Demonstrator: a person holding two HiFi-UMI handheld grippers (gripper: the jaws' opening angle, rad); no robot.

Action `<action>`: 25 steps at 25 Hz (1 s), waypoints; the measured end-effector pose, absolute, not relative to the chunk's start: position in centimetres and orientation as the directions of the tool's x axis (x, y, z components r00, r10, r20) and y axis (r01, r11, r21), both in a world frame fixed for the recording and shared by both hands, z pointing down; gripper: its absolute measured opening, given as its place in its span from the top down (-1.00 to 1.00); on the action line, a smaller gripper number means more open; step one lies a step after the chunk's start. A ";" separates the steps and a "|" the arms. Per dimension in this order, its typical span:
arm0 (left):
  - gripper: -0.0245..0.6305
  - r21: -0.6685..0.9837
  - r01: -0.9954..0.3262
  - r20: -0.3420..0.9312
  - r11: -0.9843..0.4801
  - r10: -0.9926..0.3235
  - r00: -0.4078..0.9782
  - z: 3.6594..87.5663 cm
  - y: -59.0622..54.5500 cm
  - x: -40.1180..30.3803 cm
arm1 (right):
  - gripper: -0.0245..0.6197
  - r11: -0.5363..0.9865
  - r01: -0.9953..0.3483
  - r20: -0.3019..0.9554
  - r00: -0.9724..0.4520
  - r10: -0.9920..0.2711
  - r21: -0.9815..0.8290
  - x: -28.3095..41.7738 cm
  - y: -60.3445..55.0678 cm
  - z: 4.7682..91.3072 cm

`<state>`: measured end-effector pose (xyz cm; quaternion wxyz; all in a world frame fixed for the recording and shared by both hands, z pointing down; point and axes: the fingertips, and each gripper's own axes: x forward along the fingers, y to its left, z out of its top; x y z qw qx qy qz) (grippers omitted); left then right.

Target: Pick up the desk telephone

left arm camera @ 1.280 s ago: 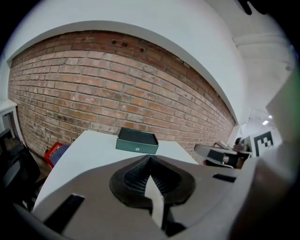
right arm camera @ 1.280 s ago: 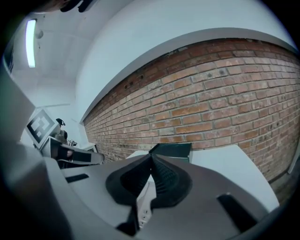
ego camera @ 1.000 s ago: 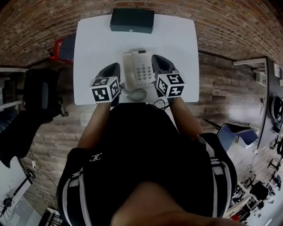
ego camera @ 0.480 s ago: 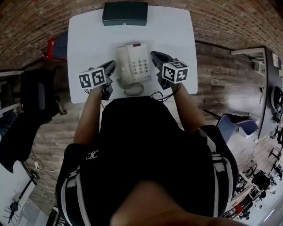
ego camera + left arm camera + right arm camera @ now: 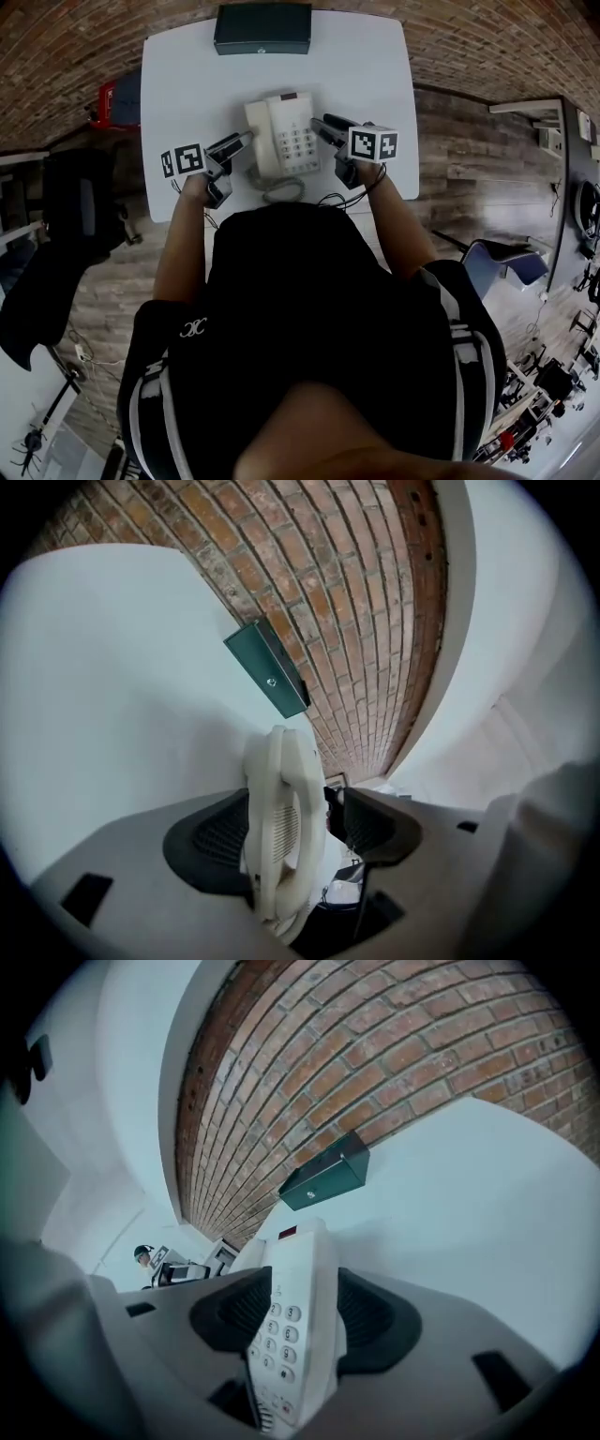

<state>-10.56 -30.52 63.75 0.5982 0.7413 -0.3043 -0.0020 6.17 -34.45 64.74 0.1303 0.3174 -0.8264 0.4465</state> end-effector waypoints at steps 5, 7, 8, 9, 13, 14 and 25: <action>-0.02 0.920 -0.378 0.310 -0.102 -0.402 0.862 65.0 -30.5 -9.9 | 0.30 0.319 -0.584 0.478 -0.804 -0.355 -0.746 5.9 -34.7 66.3; -0.03 0.930 -0.354 0.296 -0.097 -0.370 0.881 65.6 -30.5 -9.7 | 0.30 0.288 -0.553 0.464 -0.825 -0.323 -0.782 5.7 -34.7 66.9; -0.04 0.937 -0.337 0.285 -0.091 -0.358 0.889 65.8 -30.5 -9.6 | 0.30 0.276 -0.538 0.459 -0.835 -0.304 -0.796 5.6 -34.7 67.2; -0.04 0.944 -0.319 0.273 -0.081 -0.348 0.897 65.9 -30.5 -9.6 | 0.29 0.267 -0.526 0.455 -0.843 -0.286 -0.807 5.5 -34.6 67.5; -0.04 0.969 -0.241 0.213 -0.050 -0.315 0.925 66.2 -30.4 -9.1 | 0.29 0.240 -0.487 0.444 -0.871 -0.211 -0.840 5.2 -33.9 68.4; -0.04 0.972 -0.229 0.203 -0.050 -0.309 0.929 66.4 -30.4 -9.0 | 0.29 0.235 -0.476 0.438 -0.877 -0.196 -0.848 5.1 -33.8 68.6; -0.04 0.991 -0.132 0.120 -0.029 -0.251 0.961 66.3 -30.4 -7.9 | 0.29 0.150 -0.410 0.396 -0.911 -0.117 -0.900 4.0 -34.3 69.0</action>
